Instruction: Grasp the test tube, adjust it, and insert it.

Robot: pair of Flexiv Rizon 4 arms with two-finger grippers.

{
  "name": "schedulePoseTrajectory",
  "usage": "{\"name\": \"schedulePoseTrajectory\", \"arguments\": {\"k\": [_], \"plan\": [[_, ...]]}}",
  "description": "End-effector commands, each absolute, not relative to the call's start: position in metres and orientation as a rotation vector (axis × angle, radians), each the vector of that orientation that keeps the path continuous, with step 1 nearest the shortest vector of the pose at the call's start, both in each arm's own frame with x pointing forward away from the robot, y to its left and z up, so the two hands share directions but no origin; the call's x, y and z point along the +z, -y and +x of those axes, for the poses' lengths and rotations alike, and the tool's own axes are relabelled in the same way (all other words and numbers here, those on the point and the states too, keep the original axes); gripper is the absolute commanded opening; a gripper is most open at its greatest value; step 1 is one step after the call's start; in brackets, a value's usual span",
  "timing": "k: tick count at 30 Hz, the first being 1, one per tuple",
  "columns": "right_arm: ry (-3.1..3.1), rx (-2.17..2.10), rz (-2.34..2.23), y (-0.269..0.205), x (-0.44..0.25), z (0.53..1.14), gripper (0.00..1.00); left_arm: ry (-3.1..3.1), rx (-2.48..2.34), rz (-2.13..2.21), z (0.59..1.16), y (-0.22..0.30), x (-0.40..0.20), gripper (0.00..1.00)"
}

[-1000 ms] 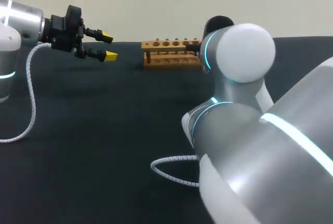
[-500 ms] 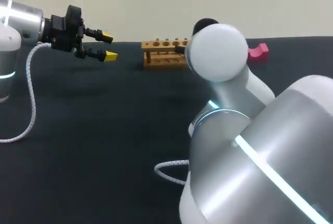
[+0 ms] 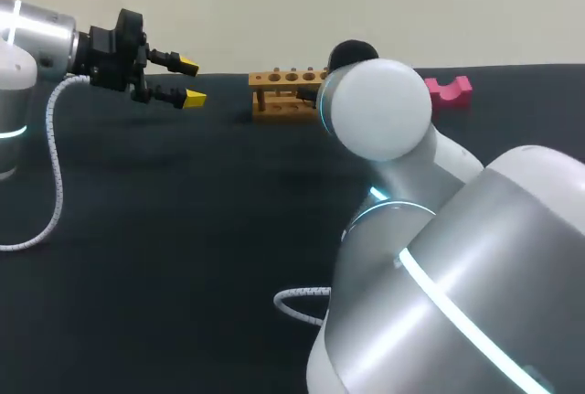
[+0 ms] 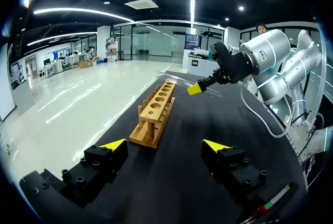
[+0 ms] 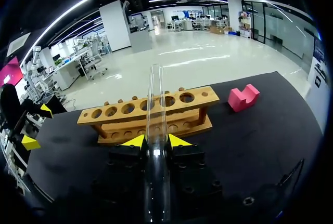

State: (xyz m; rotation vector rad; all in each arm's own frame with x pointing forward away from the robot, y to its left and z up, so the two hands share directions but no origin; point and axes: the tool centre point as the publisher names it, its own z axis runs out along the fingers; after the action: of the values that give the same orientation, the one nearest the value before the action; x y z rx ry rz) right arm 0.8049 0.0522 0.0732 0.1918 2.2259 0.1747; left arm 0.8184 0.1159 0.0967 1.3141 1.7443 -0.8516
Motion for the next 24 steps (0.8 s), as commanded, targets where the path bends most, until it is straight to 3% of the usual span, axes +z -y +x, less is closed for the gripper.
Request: {"name": "schedulePoseTrajectory", "arguments": {"k": [1, 24], "plan": [[-2.24, 0.202, 0.16, -0.049, 0.067, 0.809, 0.0, -1.74, -0.849, 1.312, 0.817, -0.116, 0.096, 1.0], [-2.472, 0.213, 0.149, -0.052, 0.052, 0.818, 0.0, -1.74, -0.849, 1.312, 0.817, -0.116, 0.096, 1.0]]}}
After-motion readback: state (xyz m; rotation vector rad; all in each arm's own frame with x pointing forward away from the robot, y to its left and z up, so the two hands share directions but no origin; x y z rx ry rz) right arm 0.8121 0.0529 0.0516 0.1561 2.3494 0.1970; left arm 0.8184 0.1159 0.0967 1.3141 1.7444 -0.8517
